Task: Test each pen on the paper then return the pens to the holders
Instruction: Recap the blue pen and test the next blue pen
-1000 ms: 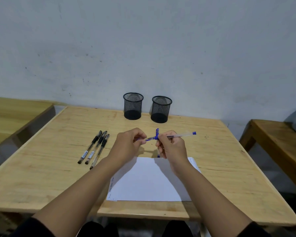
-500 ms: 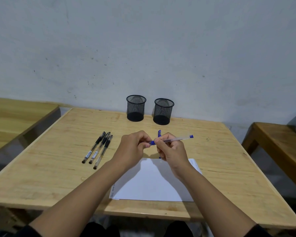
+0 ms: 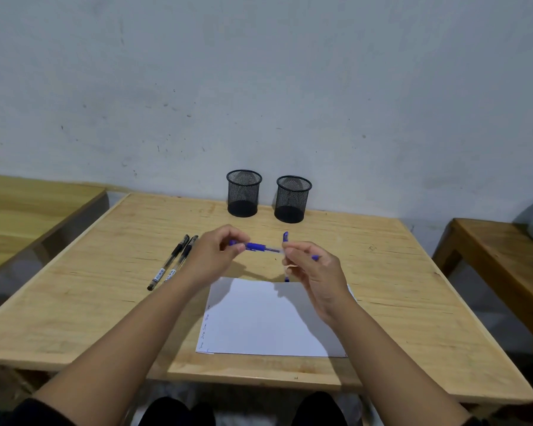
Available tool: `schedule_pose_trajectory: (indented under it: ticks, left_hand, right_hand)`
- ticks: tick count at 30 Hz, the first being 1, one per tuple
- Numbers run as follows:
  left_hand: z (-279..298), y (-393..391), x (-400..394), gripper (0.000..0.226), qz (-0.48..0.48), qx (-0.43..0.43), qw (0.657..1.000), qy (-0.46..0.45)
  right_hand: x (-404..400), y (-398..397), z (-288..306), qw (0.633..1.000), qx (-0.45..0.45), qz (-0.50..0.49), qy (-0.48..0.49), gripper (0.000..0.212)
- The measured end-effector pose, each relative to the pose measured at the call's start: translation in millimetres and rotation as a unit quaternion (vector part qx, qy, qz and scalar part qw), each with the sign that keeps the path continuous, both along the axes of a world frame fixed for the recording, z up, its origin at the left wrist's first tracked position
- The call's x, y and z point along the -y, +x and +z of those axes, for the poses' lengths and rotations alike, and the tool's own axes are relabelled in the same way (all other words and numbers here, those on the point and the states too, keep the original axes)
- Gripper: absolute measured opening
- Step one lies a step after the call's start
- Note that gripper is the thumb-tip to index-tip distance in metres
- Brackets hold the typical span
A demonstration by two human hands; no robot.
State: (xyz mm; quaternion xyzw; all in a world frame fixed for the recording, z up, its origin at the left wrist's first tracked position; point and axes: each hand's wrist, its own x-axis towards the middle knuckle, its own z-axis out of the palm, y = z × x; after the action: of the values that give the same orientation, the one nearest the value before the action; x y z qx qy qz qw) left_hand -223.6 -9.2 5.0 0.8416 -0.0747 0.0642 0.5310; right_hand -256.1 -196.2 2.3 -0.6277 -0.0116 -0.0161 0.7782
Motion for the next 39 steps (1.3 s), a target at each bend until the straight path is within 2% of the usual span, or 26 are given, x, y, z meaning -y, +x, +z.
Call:
schedule_pose_trajectory:
  ticks: [3, 5, 9, 14, 16, 19, 23, 27, 31, 39]
  left_hand:
    - [10.0, 3.7, 0.0, 0.022, -0.026, -0.025, 0.990, -0.134]
    - [14.9, 5.0, 6.6, 0.019, -0.045, -0.032, 0.982, -0.179]
    - [16.4, 8.2, 26.5, 0.019, -0.062, -0.023, 0.986, -0.154]
    - [8.8, 20.5, 51.3, 0.024, -0.037, -0.011, 0.988, -0.148]
    - [1.3, 26.9, 58.0, 0.027, -0.012, -0.012, 0.994, -0.111]
    - [-16.1, 38.5, 65.5, 0.030, 0.024, -0.010, 0.999, 0.026]
    - [-46.5, 54.3, 69.2, 0.036, 0.053, -0.034, 0.981, 0.182]
    - [-69.6, 61.6, 66.4, 0.042, 0.040, 0.002, 0.958, 0.283]
    - [-79.8, 59.5, 70.3, 0.042, 0.062, 0.033, 0.945, 0.320]
    - [-84.8, 59.7, 69.4, 0.041, 0.071, 0.062, 0.948, 0.305]
  right_hand:
    - [-3.9, -10.2, -3.0, 0.997, 0.000, 0.003, -0.076, 0.009]
    - [-8.2, -15.6, -5.1, 0.993, 0.001, 0.008, -0.118, 0.009]
    - [-14.1, -17.3, -8.8, 0.981, 0.011, 0.005, -0.191, 0.024]
    - [-7.8, -8.6, -15.9, 0.983, 0.004, -0.043, -0.181, 0.031]
    - [-1.3, -1.1, -18.3, 0.980, -0.006, -0.064, -0.189, 0.032]
    - [8.1, 14.2, -20.2, 0.970, -0.027, -0.096, -0.220, 0.035]
    - [15.0, 36.6, -25.4, 0.957, -0.064, -0.127, -0.254, 0.035]
    - [14.9, 55.3, -33.1, 0.941, -0.086, -0.132, -0.299, 0.039]
    - [15.8, 68.1, -37.1, 0.928, -0.088, -0.132, -0.338, 0.038]
    - [14.4, 77.3, -45.2, 0.908, -0.088, -0.119, -0.391, 0.039]
